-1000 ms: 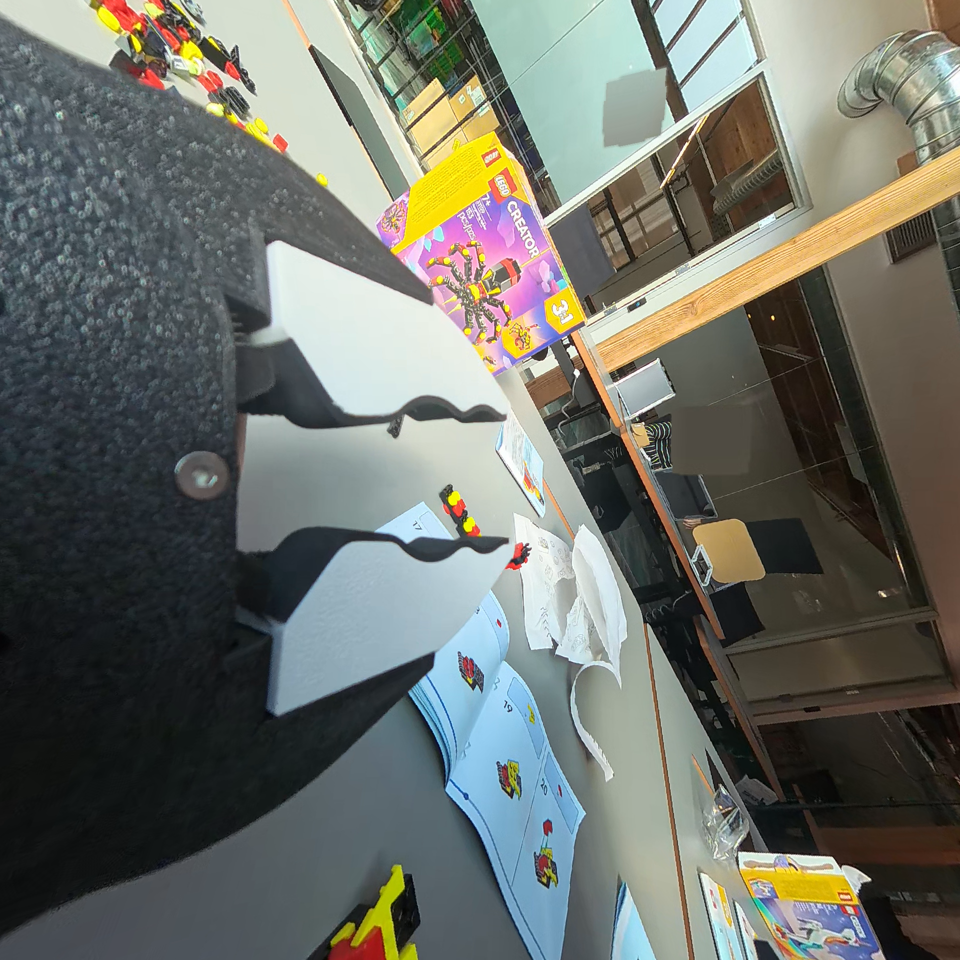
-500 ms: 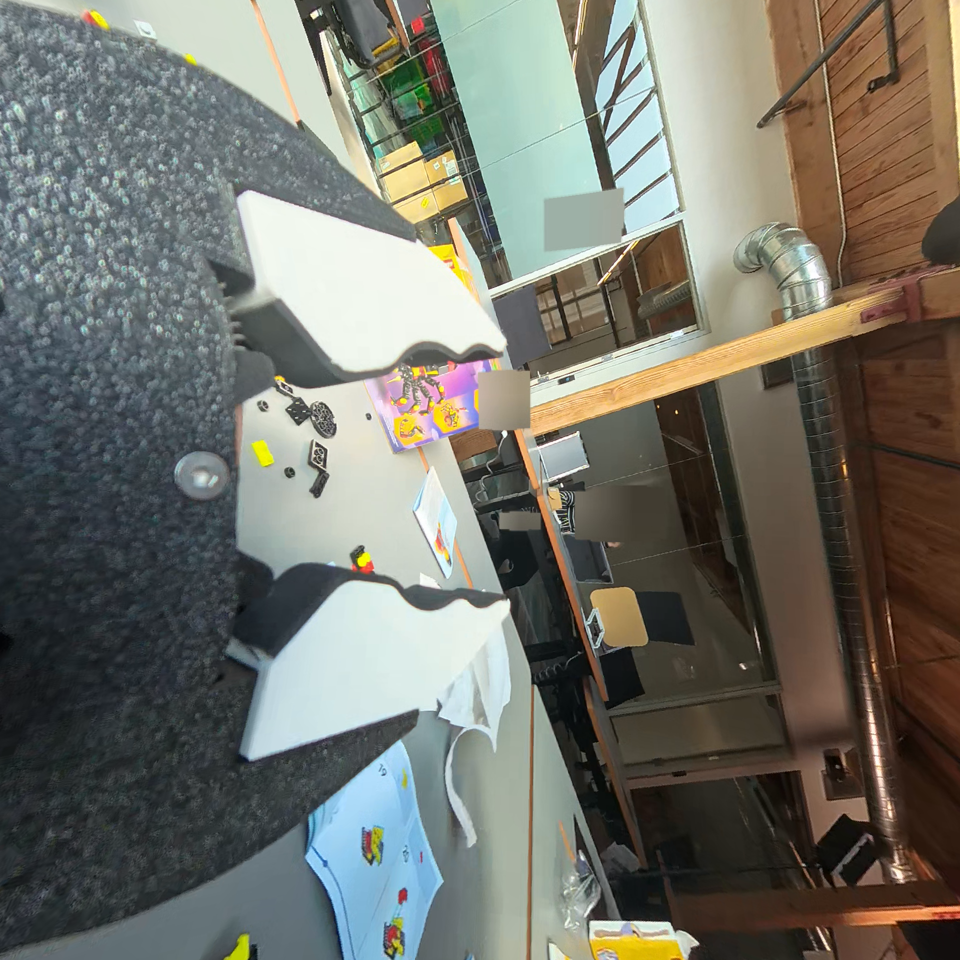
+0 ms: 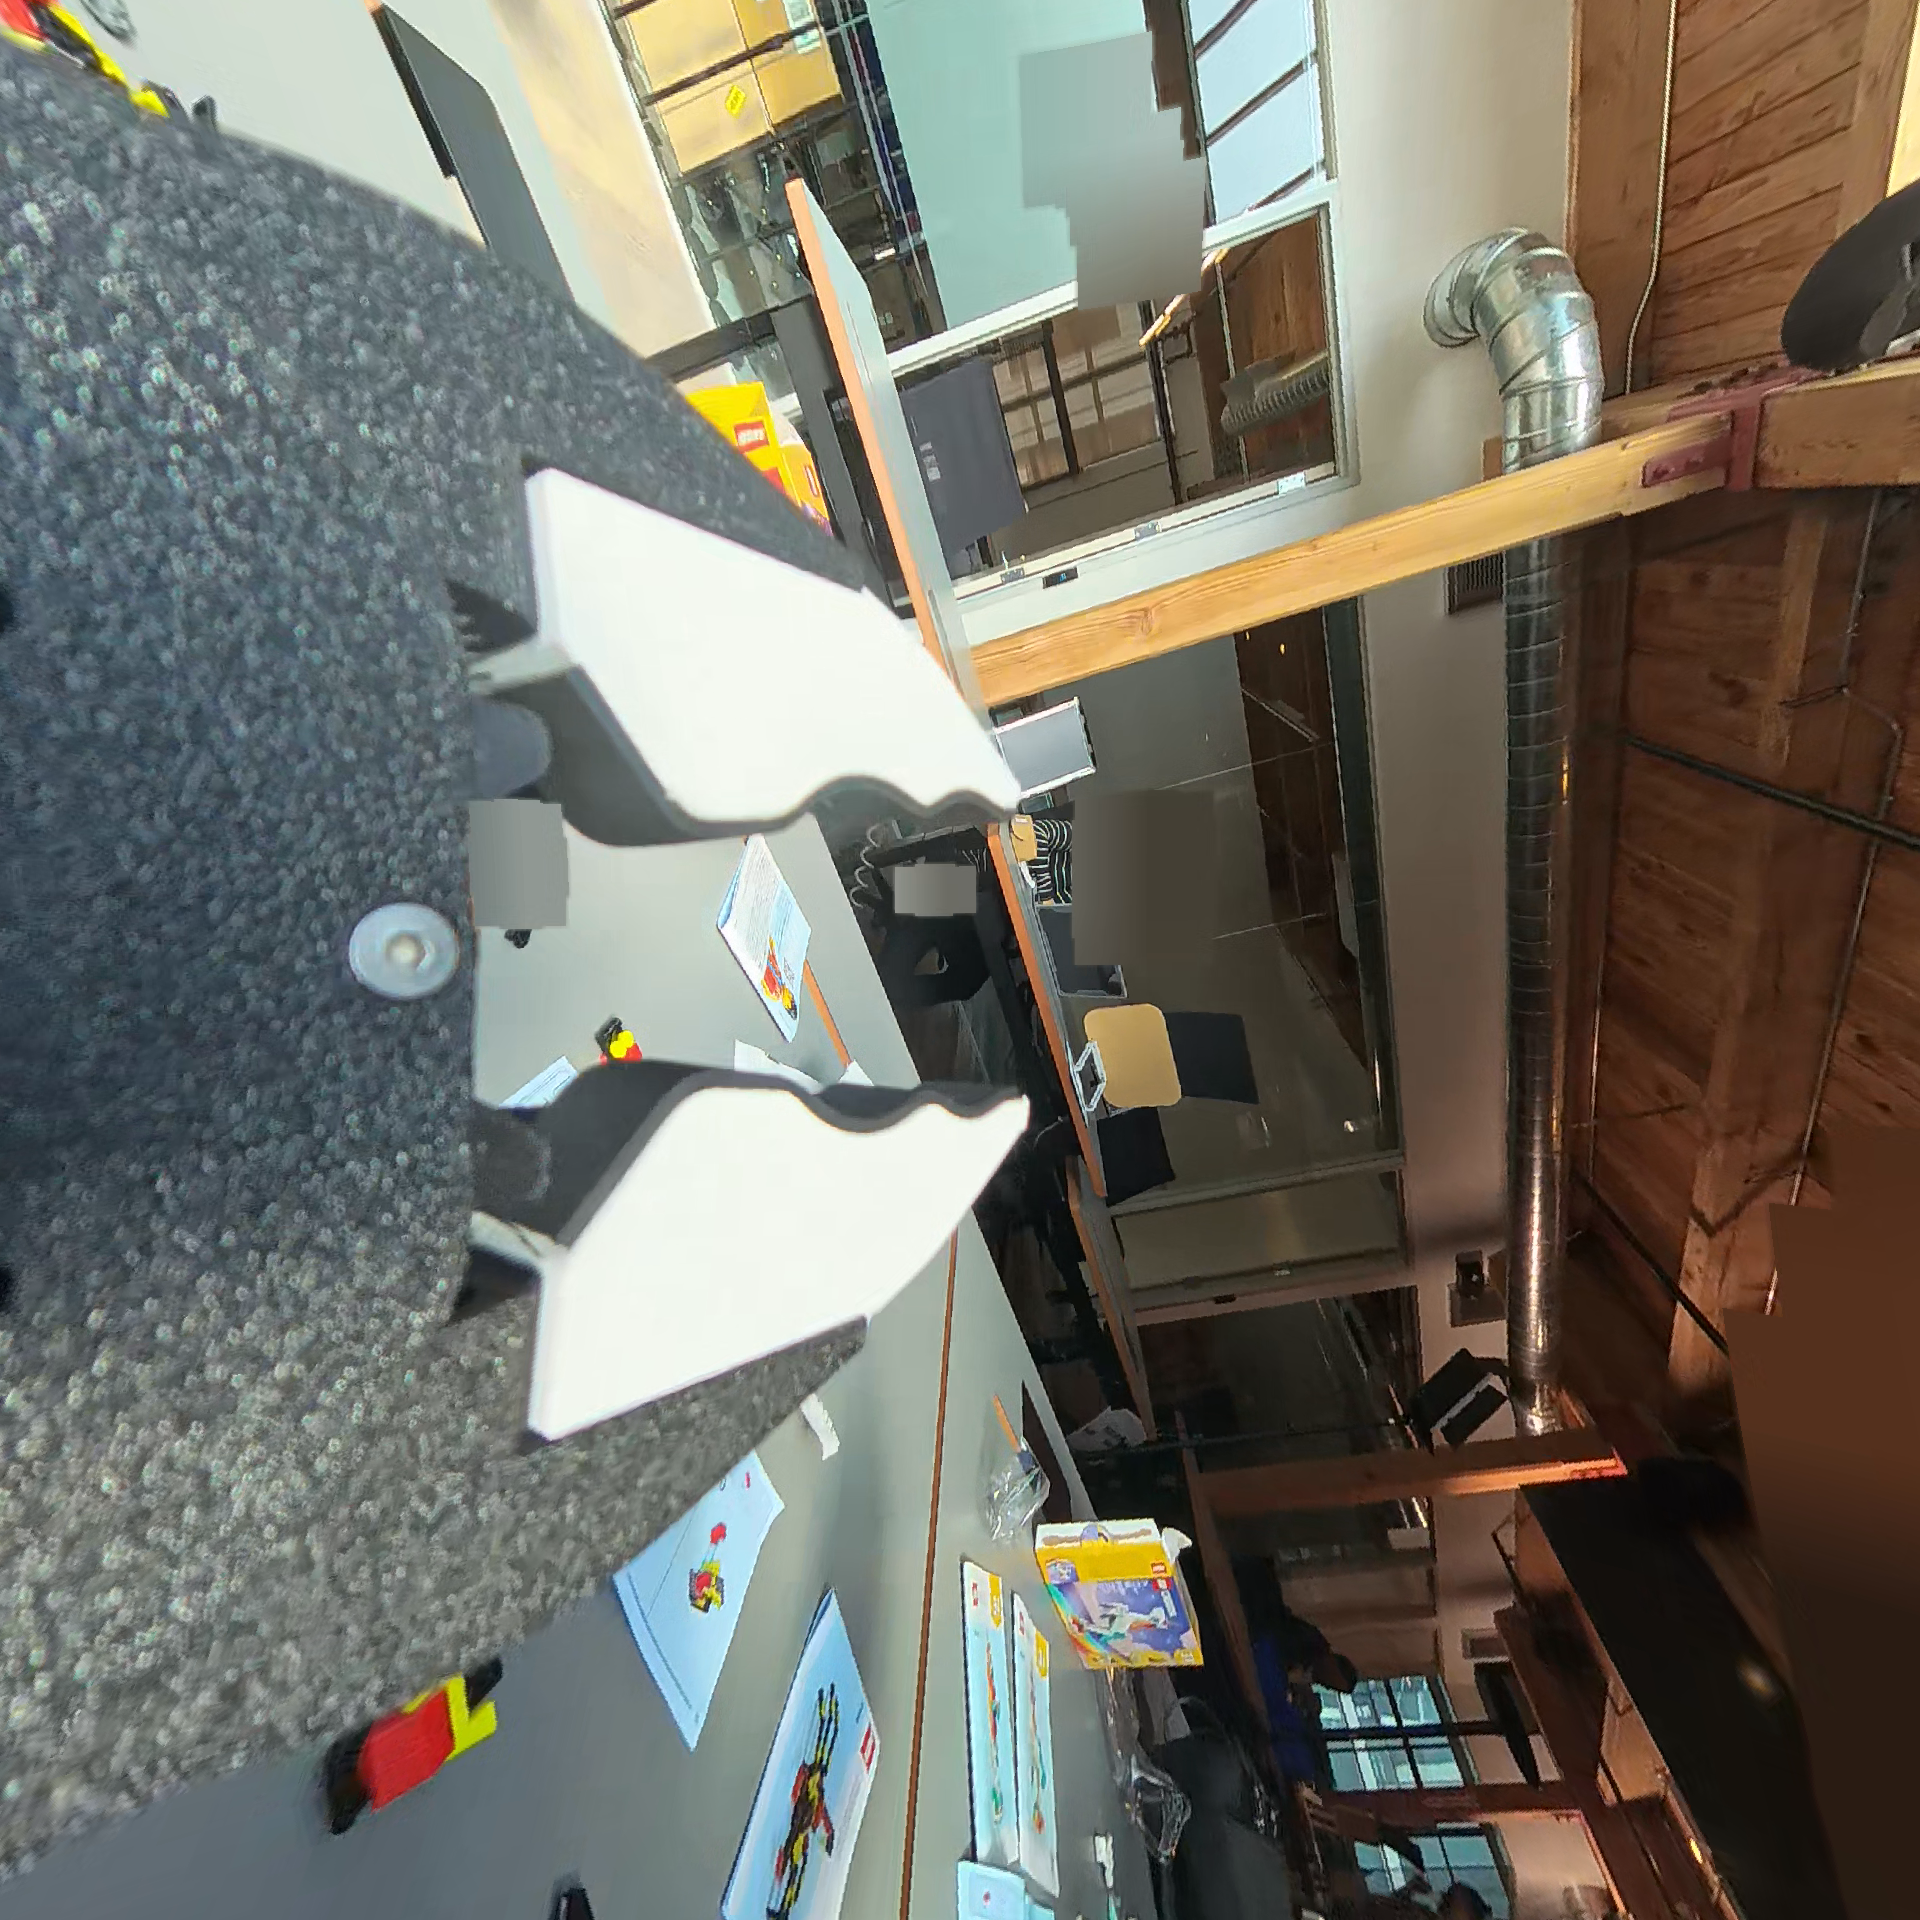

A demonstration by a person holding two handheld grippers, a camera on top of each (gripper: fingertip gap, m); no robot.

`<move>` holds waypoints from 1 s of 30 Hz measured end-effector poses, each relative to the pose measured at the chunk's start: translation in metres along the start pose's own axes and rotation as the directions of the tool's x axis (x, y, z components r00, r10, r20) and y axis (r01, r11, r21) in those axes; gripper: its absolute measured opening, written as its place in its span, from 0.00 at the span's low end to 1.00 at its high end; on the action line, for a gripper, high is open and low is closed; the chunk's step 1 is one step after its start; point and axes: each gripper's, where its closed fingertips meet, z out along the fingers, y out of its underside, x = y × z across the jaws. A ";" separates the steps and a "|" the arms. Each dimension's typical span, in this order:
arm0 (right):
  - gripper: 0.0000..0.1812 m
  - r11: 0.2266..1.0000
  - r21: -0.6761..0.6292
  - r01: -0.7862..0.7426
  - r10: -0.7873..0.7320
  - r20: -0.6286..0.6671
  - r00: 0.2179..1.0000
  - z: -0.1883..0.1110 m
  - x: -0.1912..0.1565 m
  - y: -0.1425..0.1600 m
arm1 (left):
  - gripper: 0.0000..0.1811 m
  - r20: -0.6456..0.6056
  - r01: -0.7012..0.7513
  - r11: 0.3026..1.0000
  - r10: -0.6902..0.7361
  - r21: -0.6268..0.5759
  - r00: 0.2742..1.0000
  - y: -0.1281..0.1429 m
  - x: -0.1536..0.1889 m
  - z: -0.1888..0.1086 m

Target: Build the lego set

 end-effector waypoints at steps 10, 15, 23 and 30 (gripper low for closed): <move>0.18 0.726 -0.661 0.188 -0.022 0.251 0.968 0.026 -0.029 0.159 | 0.10 -0.595 -0.233 0.915 -0.009 -0.329 0.804 0.079 0.069 0.028; 0.19 0.538 -0.728 0.425 -0.199 0.380 0.903 0.018 -0.029 0.197 | 0.17 -0.837 -0.458 0.815 -0.058 -0.355 0.544 0.126 0.141 0.044; 0.18 0.621 -0.750 0.230 -0.197 0.134 0.971 -0.016 -0.032 0.185 | 0.20 -0.960 -0.631 0.724 -0.240 -0.278 0.148 0.176 0.225 0.053; 0.18 0.603 -0.766 0.222 -0.190 0.132 0.973 -0.041 -0.036 0.183 | 0.23 -0.955 -0.706 0.659 -0.283 -0.258 0.085 0.205 0.232 0.050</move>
